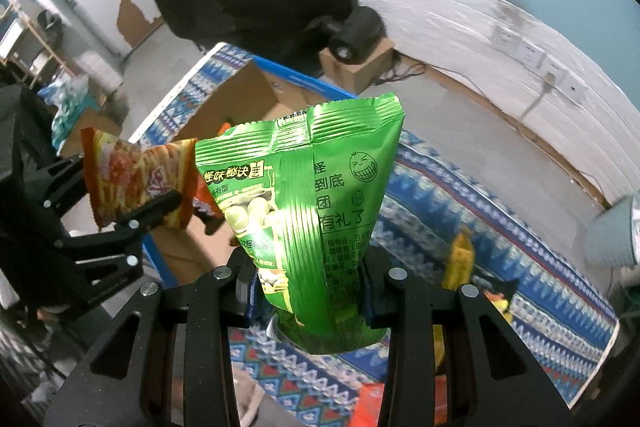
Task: Organize snacks
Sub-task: 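Lift both held bags and carry them over the cardboard box, then open both grippers to drop the bags into the box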
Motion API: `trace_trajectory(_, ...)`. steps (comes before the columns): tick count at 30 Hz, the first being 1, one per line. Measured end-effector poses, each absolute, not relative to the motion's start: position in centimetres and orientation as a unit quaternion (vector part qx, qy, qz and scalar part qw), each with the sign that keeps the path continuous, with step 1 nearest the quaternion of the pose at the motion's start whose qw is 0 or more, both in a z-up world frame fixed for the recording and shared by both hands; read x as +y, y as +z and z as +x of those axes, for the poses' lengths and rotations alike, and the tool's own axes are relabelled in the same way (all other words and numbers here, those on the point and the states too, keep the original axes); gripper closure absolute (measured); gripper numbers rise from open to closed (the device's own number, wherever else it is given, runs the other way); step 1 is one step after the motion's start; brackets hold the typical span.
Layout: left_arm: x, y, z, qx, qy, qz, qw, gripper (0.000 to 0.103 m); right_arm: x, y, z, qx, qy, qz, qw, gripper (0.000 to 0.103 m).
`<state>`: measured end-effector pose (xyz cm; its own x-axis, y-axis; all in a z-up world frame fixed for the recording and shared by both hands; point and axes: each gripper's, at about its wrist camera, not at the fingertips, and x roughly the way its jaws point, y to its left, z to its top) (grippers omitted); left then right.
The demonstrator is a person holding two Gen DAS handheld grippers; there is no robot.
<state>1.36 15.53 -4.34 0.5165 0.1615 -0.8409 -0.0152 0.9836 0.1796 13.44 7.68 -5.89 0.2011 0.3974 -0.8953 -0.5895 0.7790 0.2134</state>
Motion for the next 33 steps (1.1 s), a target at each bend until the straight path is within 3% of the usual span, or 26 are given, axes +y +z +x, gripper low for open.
trace_trajectory(21, 20.8, -7.4, 1.1, 0.519, 0.091, 0.033, 0.849, 0.058, 16.1, -9.1, 14.5, 0.577, 0.342, -0.089, 0.737, 0.066)
trace_trajectory(23, 20.8, -7.5, 1.4, 0.522, 0.095, 0.028, 0.847, 0.055, 16.4, -9.3, 14.5, 0.581, 0.349, -0.081, 0.731, 0.065)
trace_trajectory(27, 20.5, -7.2, 1.4, 0.514, 0.097, 0.032, 0.852, 0.03, 16.5, -9.6, 14.5, 0.586, 0.349, -0.07, 0.728, 0.055)
trace_trajectory(33, 19.8, -6.7, 1.2, 0.504, 0.095, 0.045, 0.857, 0.028, 15.4, -9.0, 14.5, 0.578, 0.337, -0.069, 0.74, 0.051)
